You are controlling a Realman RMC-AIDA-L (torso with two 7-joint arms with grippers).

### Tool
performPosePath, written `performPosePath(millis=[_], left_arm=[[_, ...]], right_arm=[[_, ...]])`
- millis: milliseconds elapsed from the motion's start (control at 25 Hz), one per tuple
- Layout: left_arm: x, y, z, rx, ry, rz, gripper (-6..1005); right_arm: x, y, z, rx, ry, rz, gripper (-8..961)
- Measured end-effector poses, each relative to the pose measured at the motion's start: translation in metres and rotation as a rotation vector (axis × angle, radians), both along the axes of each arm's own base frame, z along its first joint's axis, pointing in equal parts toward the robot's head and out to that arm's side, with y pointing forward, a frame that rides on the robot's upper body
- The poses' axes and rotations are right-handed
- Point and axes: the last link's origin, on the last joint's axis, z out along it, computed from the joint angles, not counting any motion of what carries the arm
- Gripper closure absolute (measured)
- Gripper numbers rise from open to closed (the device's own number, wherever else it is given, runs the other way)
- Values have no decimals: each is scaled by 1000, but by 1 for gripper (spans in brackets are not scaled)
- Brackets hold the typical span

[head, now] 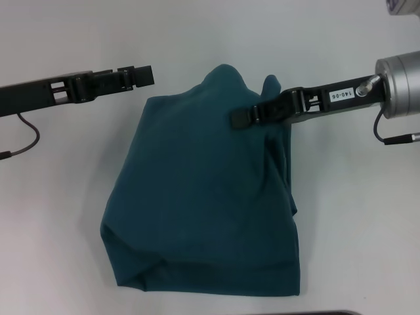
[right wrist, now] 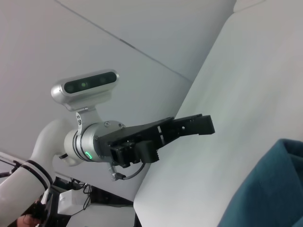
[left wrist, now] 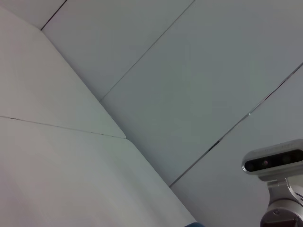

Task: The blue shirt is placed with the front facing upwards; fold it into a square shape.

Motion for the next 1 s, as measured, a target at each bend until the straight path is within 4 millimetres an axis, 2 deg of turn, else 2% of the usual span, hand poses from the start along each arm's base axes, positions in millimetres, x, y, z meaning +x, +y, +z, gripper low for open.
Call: performPosePath(millis=[600,1000], left_arm=[[3,3,-2,-3,7,-9,81],[3,2,-4,-9,11,-7,82]], right_arm=[[28,-10,12,4,-26,-93,869],[45,-8,-3,25,-126,-149,871]])
